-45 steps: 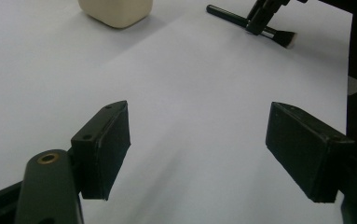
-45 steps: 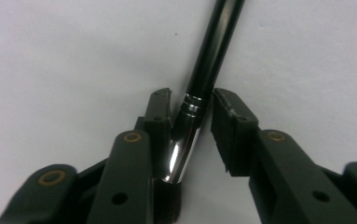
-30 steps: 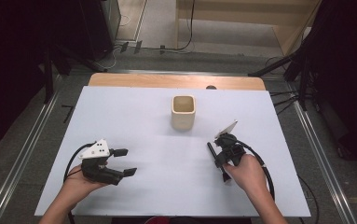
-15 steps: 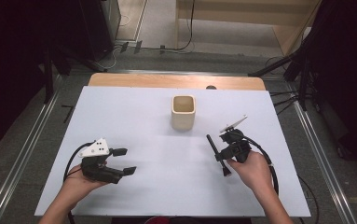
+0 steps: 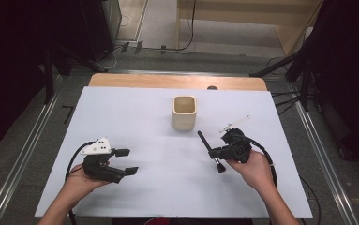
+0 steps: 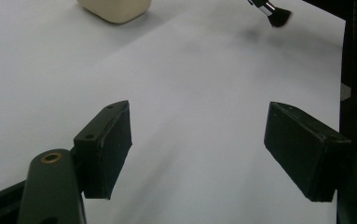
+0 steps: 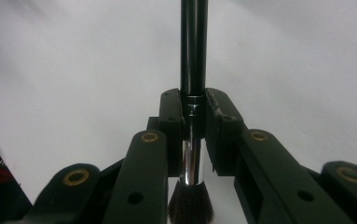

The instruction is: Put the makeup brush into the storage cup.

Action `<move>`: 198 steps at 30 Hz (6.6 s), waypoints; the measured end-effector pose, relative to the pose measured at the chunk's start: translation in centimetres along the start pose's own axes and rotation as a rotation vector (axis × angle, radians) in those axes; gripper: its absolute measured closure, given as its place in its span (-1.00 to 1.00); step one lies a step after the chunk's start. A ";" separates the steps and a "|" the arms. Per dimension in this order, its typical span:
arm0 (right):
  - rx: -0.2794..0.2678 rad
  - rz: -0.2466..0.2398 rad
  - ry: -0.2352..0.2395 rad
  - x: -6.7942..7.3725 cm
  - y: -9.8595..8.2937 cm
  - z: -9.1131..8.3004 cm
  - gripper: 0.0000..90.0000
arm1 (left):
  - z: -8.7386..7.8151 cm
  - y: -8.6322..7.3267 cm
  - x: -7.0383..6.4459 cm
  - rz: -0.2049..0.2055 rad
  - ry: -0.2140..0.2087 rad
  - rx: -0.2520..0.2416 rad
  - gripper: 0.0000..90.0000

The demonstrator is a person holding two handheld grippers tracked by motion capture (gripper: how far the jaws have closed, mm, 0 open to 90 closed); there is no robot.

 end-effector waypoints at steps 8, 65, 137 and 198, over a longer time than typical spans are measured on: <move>-0.013 -0.112 0.023 0.7 0.3 -0.7 0.76 | 0.4 0.3 -0.3 0.006 -0.018 0.014 -0.47; 0.354 -0.620 -0.051 5.8 2.8 0.7 0.77 | 3.3 4.7 -2.9 0.106 -0.112 0.188 -0.50; 0.396 -0.980 -0.120 10.1 4.4 2.6 0.76 | 8.7 6.0 -4.3 -0.017 -0.454 0.372 0.73; -0.173 -0.239 0.077 5.7 2.5 -1.5 -0.64 | 7.4 6.3 -1.6 -0.284 -0.328 0.067 0.76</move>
Point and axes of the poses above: each handheld gripper's, and its own axes: z roughly forward along the jaws, y roughly out of its top, x roughly to its left, the point moved 6 cm from there along z, roughly forward along the jaws, and after that the axes turned 11 degrees about x, right-handed, at the moved point
